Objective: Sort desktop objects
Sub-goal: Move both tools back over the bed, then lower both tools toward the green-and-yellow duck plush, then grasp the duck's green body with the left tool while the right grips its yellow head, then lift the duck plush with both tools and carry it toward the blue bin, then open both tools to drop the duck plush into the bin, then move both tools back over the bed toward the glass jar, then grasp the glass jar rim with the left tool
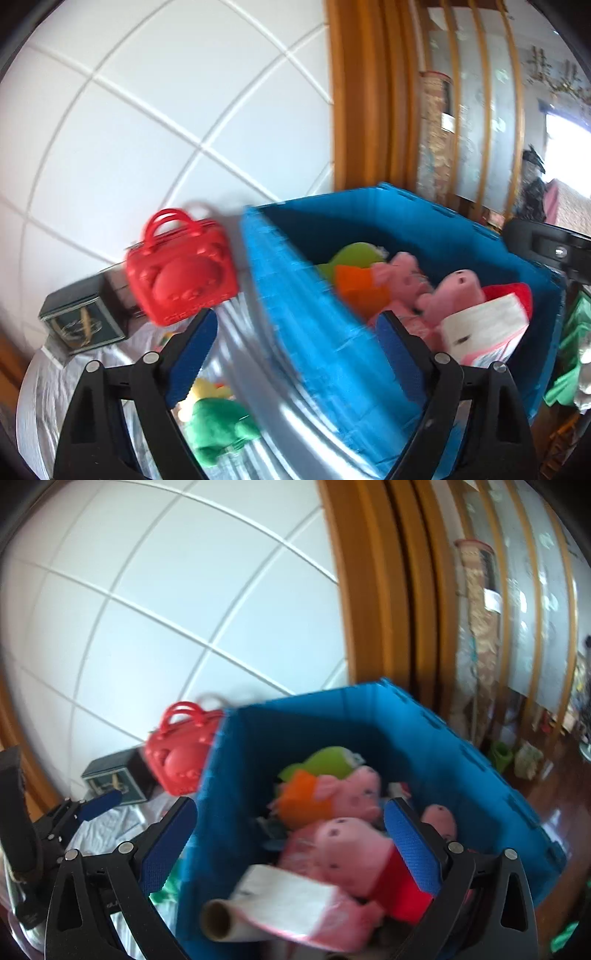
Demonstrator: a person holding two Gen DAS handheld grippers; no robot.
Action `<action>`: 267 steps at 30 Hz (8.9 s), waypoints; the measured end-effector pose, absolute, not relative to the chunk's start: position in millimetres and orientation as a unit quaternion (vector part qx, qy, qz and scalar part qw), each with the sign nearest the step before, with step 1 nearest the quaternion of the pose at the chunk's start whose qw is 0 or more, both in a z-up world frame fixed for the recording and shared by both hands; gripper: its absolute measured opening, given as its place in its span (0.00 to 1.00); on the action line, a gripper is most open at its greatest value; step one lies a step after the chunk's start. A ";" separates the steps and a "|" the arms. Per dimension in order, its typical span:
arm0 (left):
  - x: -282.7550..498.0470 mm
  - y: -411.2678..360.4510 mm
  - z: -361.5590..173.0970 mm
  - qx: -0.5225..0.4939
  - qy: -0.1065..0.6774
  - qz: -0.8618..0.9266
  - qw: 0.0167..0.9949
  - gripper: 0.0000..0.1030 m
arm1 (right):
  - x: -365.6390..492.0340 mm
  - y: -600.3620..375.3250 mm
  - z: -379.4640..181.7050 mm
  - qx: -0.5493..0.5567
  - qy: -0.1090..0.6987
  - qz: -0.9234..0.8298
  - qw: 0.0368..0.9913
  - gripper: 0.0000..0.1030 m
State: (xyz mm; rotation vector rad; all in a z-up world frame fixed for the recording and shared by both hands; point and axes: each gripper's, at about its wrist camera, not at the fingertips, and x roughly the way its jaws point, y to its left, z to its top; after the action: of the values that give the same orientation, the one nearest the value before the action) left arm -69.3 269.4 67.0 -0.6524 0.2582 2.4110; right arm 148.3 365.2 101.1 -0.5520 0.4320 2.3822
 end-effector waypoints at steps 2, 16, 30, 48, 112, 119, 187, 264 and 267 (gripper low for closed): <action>-75.5 231.4 58.7 -0.250 0.087 0.925 0.274 0.86 | 133.5 339.8 100.8 -0.208 0.154 0.918 0.302 1.00; -106.6 46.1 -43.7 -0.337 0.055 0.932 0.118 0.86 | -19.0 219.8 13.8 -0.305 0.137 0.928 0.166 1.00; -132.2 77.2 -159.9 -0.449 0.057 0.870 0.193 0.86 | -80.0 246.3 -140.2 -0.489 0.101 0.834 0.234 0.53; -253.8 38.3 -206.1 -0.484 0.079 0.870 0.046 0.86 | -126.2 287.4 -182.4 -0.513 0.160 0.814 0.220 0.55; -232.6 87.2 -210.6 -0.467 0.080 0.870 0.140 1.00 | -177.6 285.3 -200.6 -0.471 0.209 0.853 0.078 0.97; -227.1 99.3 -209.5 -0.475 0.088 0.862 0.150 1.00 | -194.3 294.0 -232.3 -0.511 0.255 0.820 0.038 0.54; -23.0 415.2 54.5 -0.307 0.167 0.845 0.405 0.80 | 192.9 431.9 48.5 -0.232 0.213 0.892 0.323 0.55; -349.0 -176.0 -260.9 -0.547 -0.013 0.835 -0.055 0.91 | -228.8 277.1 -160.9 -0.466 0.161 0.853 0.173 1.00; -346.1 -179.8 -262.0 -0.532 -0.026 0.845 -0.043 0.74 | -244.6 268.9 -174.7 -0.482 0.154 0.848 0.160 1.00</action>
State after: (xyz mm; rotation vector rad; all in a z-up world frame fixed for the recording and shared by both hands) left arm -346.1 -179.8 -262.0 -1.7201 -0.0847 2.7307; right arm -244.6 268.9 -174.7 -1.3768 0.4410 2.4224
